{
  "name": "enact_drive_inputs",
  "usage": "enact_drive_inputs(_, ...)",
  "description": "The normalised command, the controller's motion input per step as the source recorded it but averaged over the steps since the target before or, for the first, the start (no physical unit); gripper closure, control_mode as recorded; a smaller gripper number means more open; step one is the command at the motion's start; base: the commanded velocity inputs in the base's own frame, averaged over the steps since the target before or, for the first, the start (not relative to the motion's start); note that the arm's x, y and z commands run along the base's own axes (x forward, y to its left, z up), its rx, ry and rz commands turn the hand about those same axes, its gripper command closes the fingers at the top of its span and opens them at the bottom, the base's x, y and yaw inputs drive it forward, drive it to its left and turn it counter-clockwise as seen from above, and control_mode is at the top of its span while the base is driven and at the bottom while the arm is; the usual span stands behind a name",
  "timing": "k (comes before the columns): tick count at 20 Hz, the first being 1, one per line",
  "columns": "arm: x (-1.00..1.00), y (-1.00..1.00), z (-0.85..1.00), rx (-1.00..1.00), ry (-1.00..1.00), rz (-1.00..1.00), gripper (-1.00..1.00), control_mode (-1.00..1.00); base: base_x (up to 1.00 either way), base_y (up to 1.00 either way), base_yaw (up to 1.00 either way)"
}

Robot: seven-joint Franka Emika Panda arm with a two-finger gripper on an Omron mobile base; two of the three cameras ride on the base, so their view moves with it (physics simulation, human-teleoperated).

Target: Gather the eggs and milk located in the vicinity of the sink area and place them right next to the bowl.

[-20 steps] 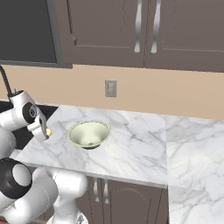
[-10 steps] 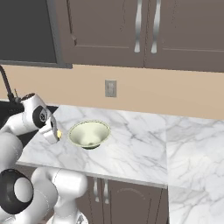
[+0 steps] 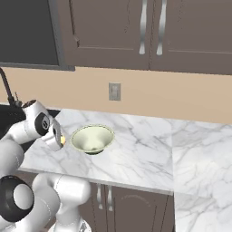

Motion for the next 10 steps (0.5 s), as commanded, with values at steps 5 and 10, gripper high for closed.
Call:
enact_drive_inputs(5,0.00,0.18,0.16,-0.01,0.02,-0.15,1.00,-1.00,0.00,0.00,0.00)
enact_drive_inputs(10,0.03,0.10,-0.08,-0.02,0.01,-0.09,1.00,-1.00,0.00,0.00,0.00)
